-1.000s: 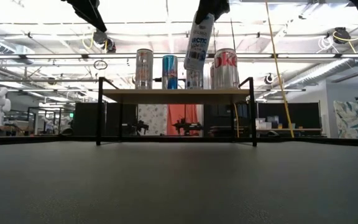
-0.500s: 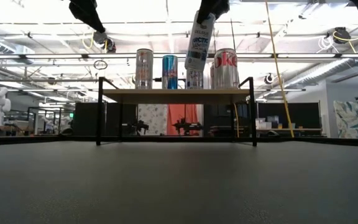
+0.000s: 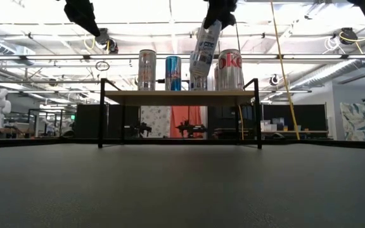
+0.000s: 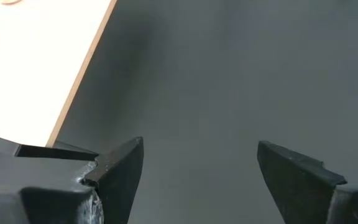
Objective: Place canned beverage on shelf
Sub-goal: Put the right white and black soda can on the shelf
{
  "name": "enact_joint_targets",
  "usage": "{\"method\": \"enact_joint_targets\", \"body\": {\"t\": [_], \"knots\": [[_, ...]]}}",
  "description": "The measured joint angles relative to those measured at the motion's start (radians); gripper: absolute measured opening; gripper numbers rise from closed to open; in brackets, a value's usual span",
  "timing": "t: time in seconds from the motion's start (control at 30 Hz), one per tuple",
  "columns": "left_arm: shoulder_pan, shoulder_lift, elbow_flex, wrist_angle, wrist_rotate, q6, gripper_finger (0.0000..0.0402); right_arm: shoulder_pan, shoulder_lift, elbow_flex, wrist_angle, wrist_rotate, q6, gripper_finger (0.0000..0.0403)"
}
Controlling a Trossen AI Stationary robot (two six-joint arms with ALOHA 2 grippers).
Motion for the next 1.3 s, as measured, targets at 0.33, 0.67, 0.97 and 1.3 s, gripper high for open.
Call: {"method": "enact_joint_targets", "body": {"t": [0.33,0.67,0.97,1.3], "knots": [[0.000,0.000,0.000,-0.002,0.000,0.000,0.0316,-0.018,0.026,0.001,-0.035,-0.062,-0.031,0.0230],[0.000,0.000,0.000,-0.002,0.000,0.000,0.0316,-0.007,0.068,0.001,-0.030,-0.017,-0.047,0.0231],[0.000,0.000,0.000,-0.001,0.000,0.000,0.0316,-0.007,0.073,0.001,-0.060,-0.020,-0.047,0.0231],[0.000,0.000,0.000,0.000,0.000,0.000,0.0316,-0.007,0.093,0.001,-0.058,-0.015,-0.049,0.0231]]}}
